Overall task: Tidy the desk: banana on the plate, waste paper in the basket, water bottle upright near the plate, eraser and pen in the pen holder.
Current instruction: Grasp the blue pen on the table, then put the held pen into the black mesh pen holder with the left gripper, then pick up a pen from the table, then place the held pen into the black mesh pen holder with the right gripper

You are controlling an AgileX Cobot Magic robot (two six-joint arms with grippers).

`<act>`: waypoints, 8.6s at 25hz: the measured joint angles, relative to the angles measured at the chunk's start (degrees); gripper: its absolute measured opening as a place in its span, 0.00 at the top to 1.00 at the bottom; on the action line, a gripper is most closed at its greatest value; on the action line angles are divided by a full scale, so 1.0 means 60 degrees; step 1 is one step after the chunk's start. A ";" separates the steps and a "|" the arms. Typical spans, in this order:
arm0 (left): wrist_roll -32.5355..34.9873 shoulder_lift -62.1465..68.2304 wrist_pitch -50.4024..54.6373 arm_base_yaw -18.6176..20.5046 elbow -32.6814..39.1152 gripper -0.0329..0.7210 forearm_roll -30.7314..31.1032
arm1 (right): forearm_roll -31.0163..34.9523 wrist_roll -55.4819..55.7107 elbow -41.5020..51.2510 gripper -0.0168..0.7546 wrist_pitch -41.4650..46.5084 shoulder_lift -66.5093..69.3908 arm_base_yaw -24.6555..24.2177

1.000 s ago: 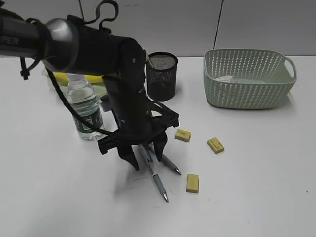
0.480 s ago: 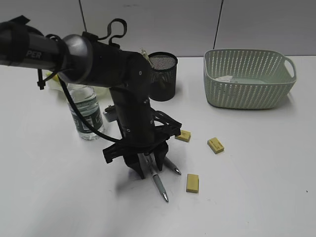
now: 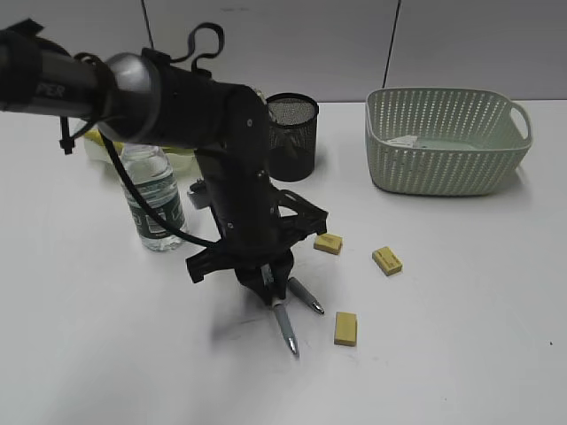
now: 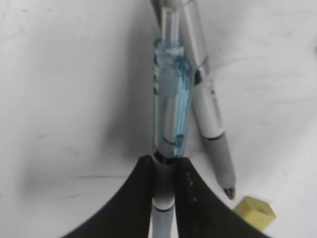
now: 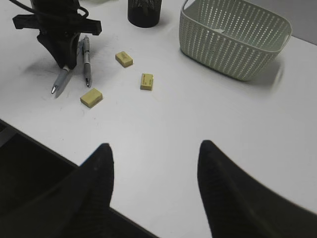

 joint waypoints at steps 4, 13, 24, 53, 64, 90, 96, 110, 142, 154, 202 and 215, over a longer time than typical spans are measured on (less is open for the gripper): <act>0.0021 -0.0745 0.0115 0.0000 0.0000 0.84 0.0100 | 0.0000 0.0000 0.0000 0.41 0.0000 0.0000 0.0000; 0.0028 -0.2687 0.0189 -0.0011 0.0000 0.84 0.1764 | 0.0000 0.0000 0.0000 0.41 0.0000 0.0000 0.0000; 0.0294 -0.3508 -0.5519 0.0018 0.0009 0.84 0.4929 | 0.0000 0.0000 0.0000 0.41 0.0000 0.0000 0.0000; 0.0465 0.0211 -1.0801 0.2021 -0.0921 0.84 0.8456 | 0.0000 0.0000 0.0000 0.41 0.0000 -0.0018 0.0000; 0.0492 0.0294 -1.0695 0.2021 -0.1000 0.64 0.8858 | 0.0000 0.0000 0.0000 0.41 0.0000 -0.0029 0.0000; 0.0927 -0.5405 -0.3461 0.1109 -0.1000 0.60 0.8735 | 0.0000 0.0000 0.0000 0.41 0.0000 -0.0029 0.0000; 0.3026 -0.6702 -0.0932 -0.0110 -0.1000 0.66 0.7550 | 0.0000 0.0000 0.0000 0.41 0.0000 -0.0029 0.0000; 0.5204 -0.8699 0.2749 -0.1716 -0.0878 0.66 0.4687 | 0.0000 0.0000 0.0000 0.41 0.0000 -0.0029 0.0000; 0.6023 -1.9683 0.1371 -0.1791 0.9022 0.66 0.4411 | 0.0872 -0.1823 -0.2940 0.41 -0.1836 0.9125 0.0000; 0.6061 -2.0770 0.1391 -0.1791 0.9084 0.66 0.4419 | 0.0418 -0.1842 -0.7366 0.41 -0.1788 1.5157 0.1940; 0.6425 -2.0773 0.1358 -0.1791 0.9084 0.65 0.4131 | -0.0201 0.0200 -1.1984 0.83 -0.0996 2.1150 0.2213; 0.6425 -2.0773 0.1358 -0.1791 0.9084 0.64 0.4131 | -0.3199 0.4372 -1.2003 0.83 -0.6320 1.9062 0.0712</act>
